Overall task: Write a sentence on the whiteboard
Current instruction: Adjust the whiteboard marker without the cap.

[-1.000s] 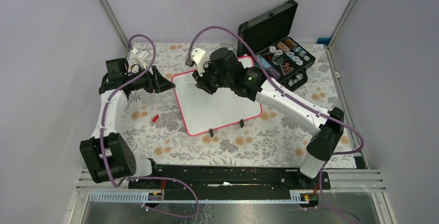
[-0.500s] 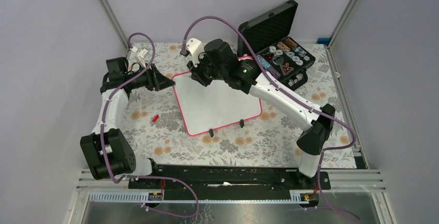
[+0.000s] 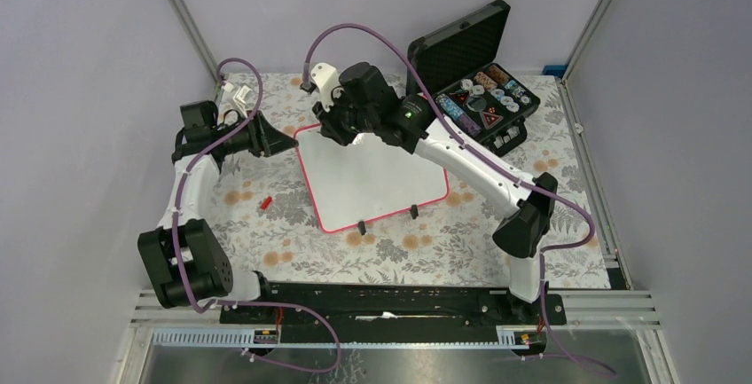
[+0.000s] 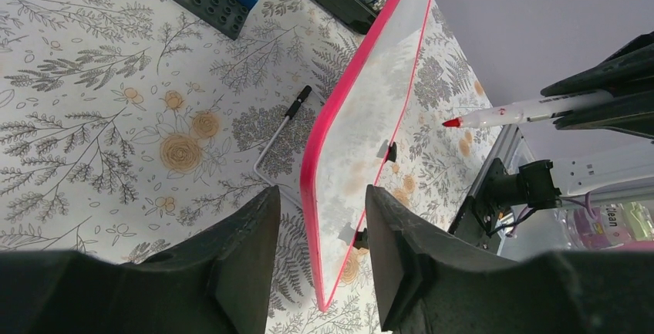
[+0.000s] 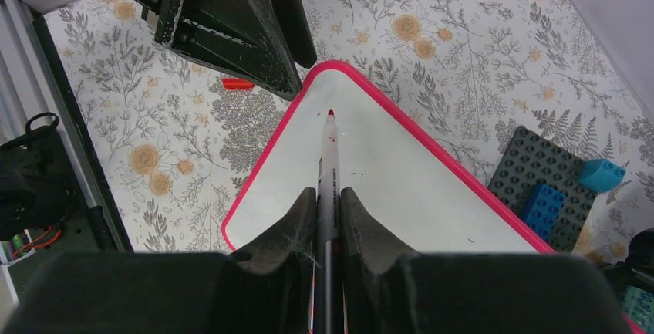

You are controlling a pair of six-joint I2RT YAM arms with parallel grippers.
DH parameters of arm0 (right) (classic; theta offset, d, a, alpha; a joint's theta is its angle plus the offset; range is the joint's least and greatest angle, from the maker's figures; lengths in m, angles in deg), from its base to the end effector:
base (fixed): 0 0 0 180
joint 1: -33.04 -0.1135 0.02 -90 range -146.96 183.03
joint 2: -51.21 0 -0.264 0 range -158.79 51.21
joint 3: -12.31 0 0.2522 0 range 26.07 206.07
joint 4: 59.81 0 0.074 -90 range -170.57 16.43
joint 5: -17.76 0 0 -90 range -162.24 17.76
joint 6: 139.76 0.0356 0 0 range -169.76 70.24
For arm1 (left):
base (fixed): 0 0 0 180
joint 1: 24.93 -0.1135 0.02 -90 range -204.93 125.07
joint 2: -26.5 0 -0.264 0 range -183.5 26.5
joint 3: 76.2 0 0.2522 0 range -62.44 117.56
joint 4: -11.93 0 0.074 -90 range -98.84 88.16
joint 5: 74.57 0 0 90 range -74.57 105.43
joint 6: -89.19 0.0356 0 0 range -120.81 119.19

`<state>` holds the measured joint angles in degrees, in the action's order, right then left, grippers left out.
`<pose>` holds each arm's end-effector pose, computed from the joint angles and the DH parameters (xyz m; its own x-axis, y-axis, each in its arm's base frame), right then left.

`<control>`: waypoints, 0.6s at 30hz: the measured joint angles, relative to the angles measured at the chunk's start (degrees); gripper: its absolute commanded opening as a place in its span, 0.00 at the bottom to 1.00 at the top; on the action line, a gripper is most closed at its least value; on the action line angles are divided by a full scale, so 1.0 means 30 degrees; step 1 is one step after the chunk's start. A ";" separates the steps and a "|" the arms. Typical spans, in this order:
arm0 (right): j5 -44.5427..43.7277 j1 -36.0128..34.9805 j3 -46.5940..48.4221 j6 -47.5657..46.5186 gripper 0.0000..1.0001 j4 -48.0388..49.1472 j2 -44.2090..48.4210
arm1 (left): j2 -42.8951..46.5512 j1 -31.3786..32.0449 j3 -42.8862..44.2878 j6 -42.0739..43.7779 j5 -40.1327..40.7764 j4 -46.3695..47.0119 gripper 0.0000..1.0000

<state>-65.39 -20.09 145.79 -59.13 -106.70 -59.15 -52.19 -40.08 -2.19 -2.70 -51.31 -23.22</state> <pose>0.2629 0.3576 0.4160 -0.0986 -0.4009 -0.9108 -0.8877 0.4491 -0.1016 0.2858 0.0435 0.2954 -0.6370 -0.1860 -0.7481 0.5571 0.5597 -0.6135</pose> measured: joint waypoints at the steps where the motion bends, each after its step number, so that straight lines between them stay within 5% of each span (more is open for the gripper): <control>1: 0.0066 0.0000 0.0102 0.0022 0.00 -0.0066 -0.0058 | 0.0000 -0.0007 0.0000 -0.0066 -0.0044 0.0109 0.46; 18: 0.0809 0.0000 -0.0437 0.0532 0.00 -0.0204 -0.0627 | -0.0015 -0.0036 -0.1056 -0.1982 -0.1173 0.3184 0.38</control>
<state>-62.96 -20.09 144.48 -57.53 -107.31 -61.03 -52.24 -40.19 -5.36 -8.64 -54.83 -13.67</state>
